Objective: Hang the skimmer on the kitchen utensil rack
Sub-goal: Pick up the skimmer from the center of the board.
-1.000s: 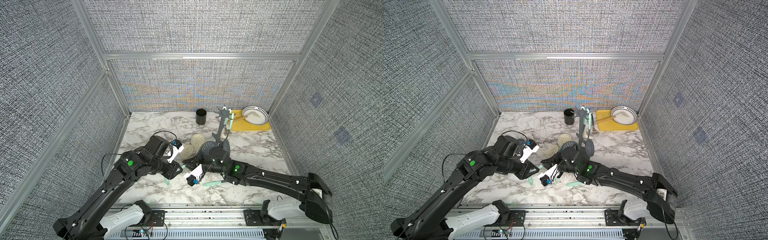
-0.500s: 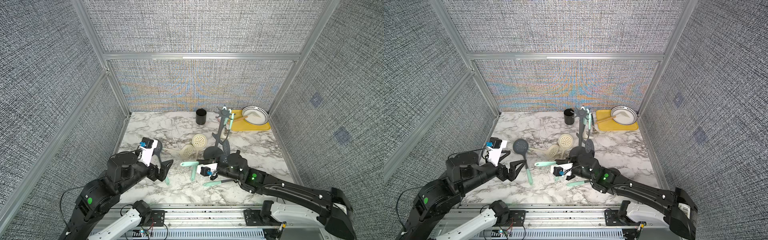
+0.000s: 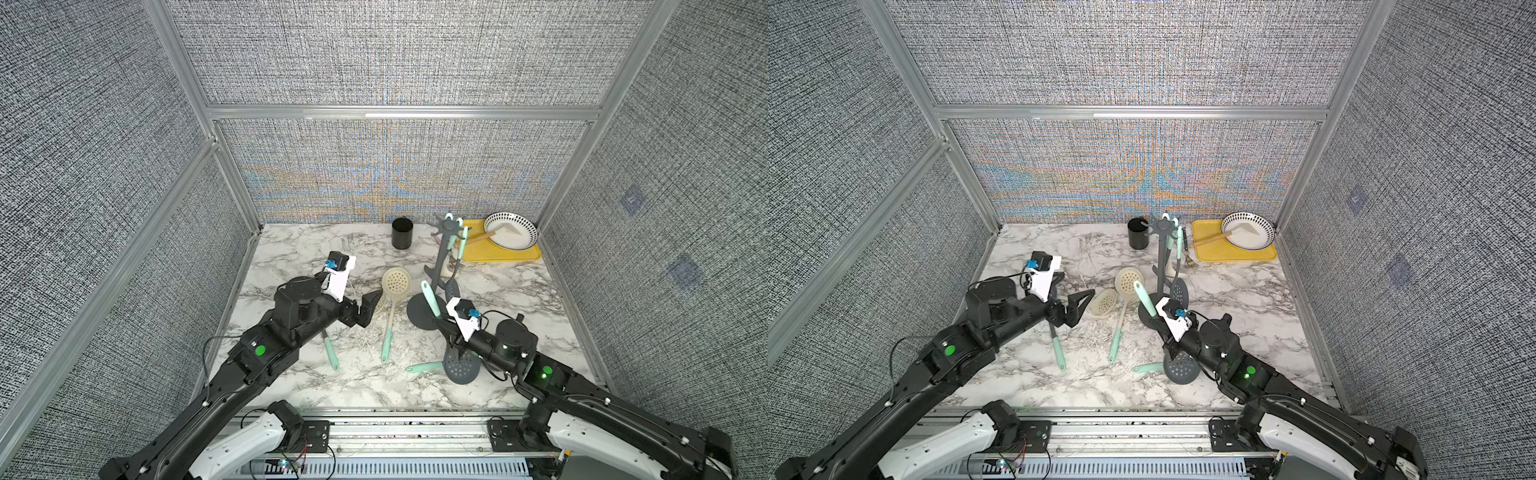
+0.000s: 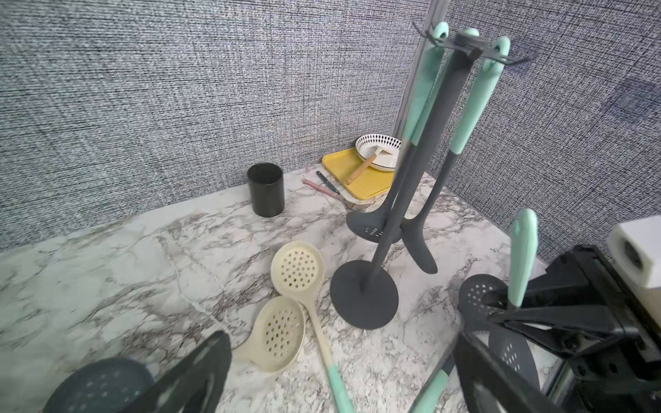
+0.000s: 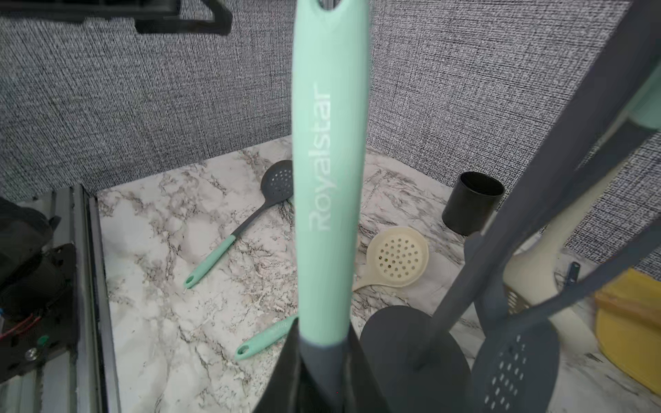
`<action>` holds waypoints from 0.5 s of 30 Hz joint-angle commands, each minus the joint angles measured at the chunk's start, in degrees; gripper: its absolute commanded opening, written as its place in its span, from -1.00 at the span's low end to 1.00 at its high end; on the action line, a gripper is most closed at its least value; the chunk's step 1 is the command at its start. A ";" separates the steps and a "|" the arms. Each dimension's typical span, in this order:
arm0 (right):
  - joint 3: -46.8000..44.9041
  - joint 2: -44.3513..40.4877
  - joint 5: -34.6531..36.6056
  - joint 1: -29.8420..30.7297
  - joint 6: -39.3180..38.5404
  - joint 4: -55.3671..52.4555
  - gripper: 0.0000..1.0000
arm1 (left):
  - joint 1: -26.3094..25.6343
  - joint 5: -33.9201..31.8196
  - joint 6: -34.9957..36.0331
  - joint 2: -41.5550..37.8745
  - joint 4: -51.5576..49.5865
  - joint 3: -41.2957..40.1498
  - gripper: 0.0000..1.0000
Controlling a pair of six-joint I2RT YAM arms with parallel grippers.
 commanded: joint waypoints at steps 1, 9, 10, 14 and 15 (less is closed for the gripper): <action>-0.87 -4.03 5.92 -0.31 7.05 3.06 -1.00 | -0.05 4.07 1.70 4.22 12.14 0.16 0.98; 3.40 -6.90 10.66 -4.81 7.37 -3.86 -1.00 | -1.08 9.53 1.34 15.89 20.93 3.38 0.97; 4.51 -6.64 9.44 -6.26 7.00 -5.20 -1.00 | -1.02 9.95 1.17 16.90 21.59 3.90 0.97; 8.02 -5.58 -0.23 -14.42 5.52 -8.23 -1.00 | -1.29 10.93 0.50 20.68 24.38 5.08 0.97; 8.87 -4.79 -3.10 -16.47 5.24 -8.74 -1.00 | -1.24 10.93 0.32 21.36 25.06 5.16 0.97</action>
